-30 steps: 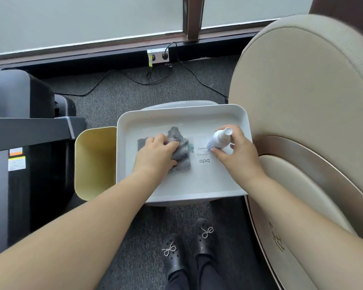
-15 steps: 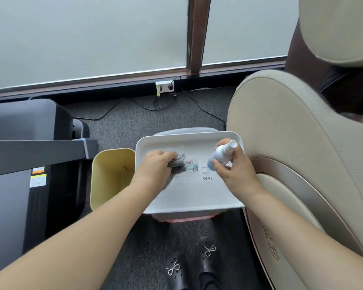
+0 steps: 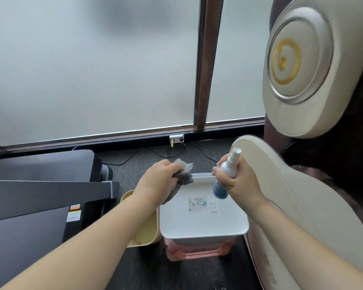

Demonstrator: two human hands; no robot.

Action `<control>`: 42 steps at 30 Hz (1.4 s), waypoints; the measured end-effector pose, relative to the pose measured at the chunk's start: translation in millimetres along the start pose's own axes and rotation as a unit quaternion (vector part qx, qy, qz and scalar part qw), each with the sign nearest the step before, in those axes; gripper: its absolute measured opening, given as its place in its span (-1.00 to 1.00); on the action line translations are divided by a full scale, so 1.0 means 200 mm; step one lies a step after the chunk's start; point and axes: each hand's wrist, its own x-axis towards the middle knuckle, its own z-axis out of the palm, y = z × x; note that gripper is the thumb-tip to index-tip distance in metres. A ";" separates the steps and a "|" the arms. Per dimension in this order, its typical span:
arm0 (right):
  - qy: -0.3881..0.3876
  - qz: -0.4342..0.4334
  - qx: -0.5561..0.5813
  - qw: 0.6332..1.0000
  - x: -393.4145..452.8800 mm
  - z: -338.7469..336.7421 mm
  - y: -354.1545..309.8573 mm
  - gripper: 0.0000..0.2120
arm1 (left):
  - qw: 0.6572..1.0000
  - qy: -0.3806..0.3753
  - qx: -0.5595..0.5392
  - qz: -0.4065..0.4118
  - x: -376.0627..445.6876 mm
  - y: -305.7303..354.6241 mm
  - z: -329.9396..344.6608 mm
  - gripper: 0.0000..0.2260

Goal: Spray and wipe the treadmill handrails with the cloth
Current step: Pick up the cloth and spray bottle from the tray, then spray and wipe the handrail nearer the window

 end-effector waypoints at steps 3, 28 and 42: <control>-0.005 -0.009 0.009 1.000 -0.04 -0.01 -0.13 -0.83 | 1.000 0.023 -0.001 0.008 -0.06 0.04 -0.12 -0.73; -0.160 -0.127 0.098 0.974 -0.72 0.08 -0.72 -0.77 | 0.977 0.167 -0.024 -0.129 -1.24 0.20 -0.65 -0.79; -0.276 -0.182 0.141 0.933 -1.43 0.43 -1.03 -0.90 | 0.950 0.264 0.030 -0.164 -2.20 0.09 -0.89 -0.77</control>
